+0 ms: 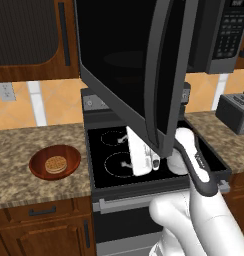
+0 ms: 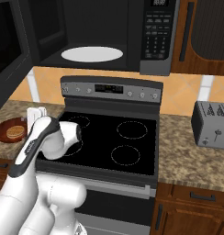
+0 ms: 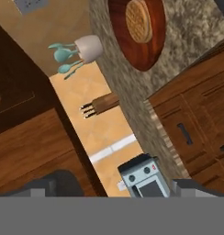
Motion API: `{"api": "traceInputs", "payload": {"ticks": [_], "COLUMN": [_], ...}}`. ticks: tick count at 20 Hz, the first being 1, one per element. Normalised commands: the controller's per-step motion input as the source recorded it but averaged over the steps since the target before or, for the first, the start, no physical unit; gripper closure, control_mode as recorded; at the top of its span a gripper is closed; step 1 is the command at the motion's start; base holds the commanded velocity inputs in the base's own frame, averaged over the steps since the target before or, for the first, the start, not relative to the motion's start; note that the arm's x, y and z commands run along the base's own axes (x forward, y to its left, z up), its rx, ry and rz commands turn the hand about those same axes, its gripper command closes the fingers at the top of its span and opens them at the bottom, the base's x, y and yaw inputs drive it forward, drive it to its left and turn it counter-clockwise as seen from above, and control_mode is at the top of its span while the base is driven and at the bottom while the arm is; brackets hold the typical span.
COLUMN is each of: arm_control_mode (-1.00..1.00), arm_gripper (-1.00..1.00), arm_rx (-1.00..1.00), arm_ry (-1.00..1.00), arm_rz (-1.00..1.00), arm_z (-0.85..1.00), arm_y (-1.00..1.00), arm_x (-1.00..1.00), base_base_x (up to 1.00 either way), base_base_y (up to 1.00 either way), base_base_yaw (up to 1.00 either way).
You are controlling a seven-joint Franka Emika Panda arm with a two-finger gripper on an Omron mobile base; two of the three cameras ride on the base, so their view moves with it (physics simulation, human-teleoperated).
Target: Open the microwave, place the bowl with waffle inside the microwave, then close the microwave door and turn it on.
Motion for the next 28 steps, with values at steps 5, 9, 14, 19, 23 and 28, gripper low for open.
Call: {"api": "traceInputs", "payload": {"ticks": [5, 9, 14, 19, 23, 28], "arm_control_mode": [-1.0, -1.0, -1.0, -1.0, -1.0, -1.0], "arm_gripper": [-1.0, -1.0, -1.0, -1.0, -1.0, -1.0], "arm_rx": [0.0, 0.0, -0.01, 0.0, -0.02, -0.13], "arm_ry": [0.18, 0.22, 0.1, 0.08, 0.0, -0.03], "arm_rz": [0.0, 0.0, 0.0, 0.0, 0.0, 0.02], "arm_z": [-0.26, 0.0, -0.15, -0.54, -0.52, -0.55], "arm_y": [0.0, 0.0, 0.0, 0.0, 0.13, 0.45], "arm_x": [0.46, 0.66, 0.47, -0.21, -0.41, -0.07], "base_base_x": [0.0, 0.0, 0.0, 0.0, 0.0, 0.0], "base_base_y": [0.0, 0.0, 0.0, 0.0, 0.0, 0.0], "base_base_yaw": [0.0, 0.0, 0.0, 0.0, 0.0, 0.0]}}
